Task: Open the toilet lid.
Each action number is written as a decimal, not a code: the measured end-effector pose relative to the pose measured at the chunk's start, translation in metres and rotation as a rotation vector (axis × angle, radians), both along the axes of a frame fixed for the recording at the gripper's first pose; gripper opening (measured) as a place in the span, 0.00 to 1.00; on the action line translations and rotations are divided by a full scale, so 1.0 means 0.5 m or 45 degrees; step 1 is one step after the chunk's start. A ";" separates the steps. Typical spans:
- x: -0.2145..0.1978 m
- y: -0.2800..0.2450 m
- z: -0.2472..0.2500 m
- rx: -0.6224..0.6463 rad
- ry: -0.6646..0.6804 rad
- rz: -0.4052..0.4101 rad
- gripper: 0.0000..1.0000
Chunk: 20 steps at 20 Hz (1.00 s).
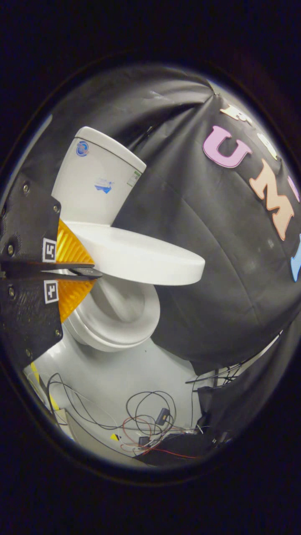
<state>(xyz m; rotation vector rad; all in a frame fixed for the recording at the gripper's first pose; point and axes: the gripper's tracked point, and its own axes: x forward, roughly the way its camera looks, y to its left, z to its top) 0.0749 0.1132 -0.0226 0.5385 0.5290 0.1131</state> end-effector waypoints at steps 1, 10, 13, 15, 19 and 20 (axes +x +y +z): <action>0.000 0.003 0.006 -0.008 -0.007 0.007 0.01; -0.005 0.033 0.045 -0.044 -0.065 0.027 0.01; -0.006 0.042 0.058 -0.034 -0.075 0.030 0.01; -0.005 0.053 0.070 -0.021 -0.087 0.037 0.01; -0.009 0.072 0.092 -0.051 -0.121 0.058 0.01; -0.011 0.078 0.097 -0.063 -0.131 0.064 0.01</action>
